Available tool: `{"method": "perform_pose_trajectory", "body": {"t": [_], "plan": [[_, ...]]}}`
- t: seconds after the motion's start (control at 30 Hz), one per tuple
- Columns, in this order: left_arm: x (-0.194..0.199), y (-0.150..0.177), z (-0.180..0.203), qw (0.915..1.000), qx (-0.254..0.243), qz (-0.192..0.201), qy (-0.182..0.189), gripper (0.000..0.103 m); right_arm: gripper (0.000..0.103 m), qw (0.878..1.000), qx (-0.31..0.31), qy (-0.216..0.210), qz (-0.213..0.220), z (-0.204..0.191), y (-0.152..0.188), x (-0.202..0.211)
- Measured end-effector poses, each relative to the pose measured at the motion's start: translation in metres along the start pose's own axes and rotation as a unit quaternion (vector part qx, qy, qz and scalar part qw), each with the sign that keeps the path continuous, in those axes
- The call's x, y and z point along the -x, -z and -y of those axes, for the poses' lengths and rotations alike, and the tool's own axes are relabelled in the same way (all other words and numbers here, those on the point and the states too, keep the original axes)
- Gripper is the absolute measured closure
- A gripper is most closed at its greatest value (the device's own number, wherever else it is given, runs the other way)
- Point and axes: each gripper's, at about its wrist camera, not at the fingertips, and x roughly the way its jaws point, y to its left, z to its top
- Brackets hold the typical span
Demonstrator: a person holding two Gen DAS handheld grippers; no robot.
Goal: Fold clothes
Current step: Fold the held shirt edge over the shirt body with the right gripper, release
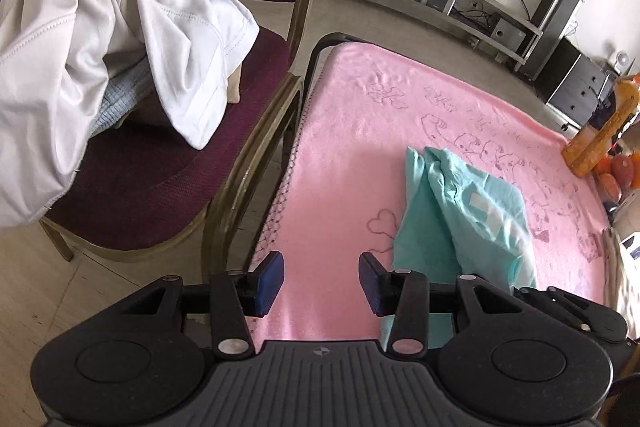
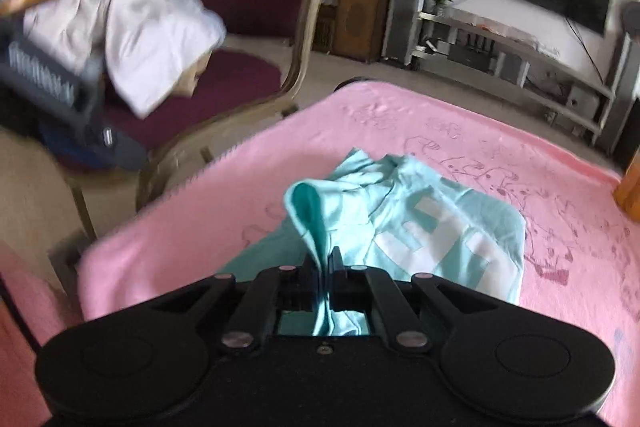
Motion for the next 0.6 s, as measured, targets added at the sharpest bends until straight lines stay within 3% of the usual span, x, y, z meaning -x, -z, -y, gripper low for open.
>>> {"method": "perform_pose_trajectory", "body": {"t": [0.17, 0.27, 0.5, 0.6], "plan": [[-0.002, 0.001, 0.003, 1.0, -0.003, 0.0, 0.0, 0.06, 0.099, 0.992, -0.108, -0.056, 0.026, 0.017, -0.014, 0.017], [-0.003, 0.0, 0.0, 1.0, 0.004, -0.003, 0.0, 0.06, 0.099, 0.988, -0.13, -0.079, 0.029, 0.019, -0.016, 0.021], [-0.005, -0.001, -0.006, 0.9998, 0.02, -0.008, 0.002, 0.06, 0.099, 0.994, -0.053, -0.092, -0.021, 0.0, -0.004, 0.001], [-0.005, -0.001, -0.006, 0.9998, 0.016, -0.008, -0.002, 0.06, 0.092, 0.989, -0.017, -0.135, -0.058, 0.0, 0.0, 0.0]]}}
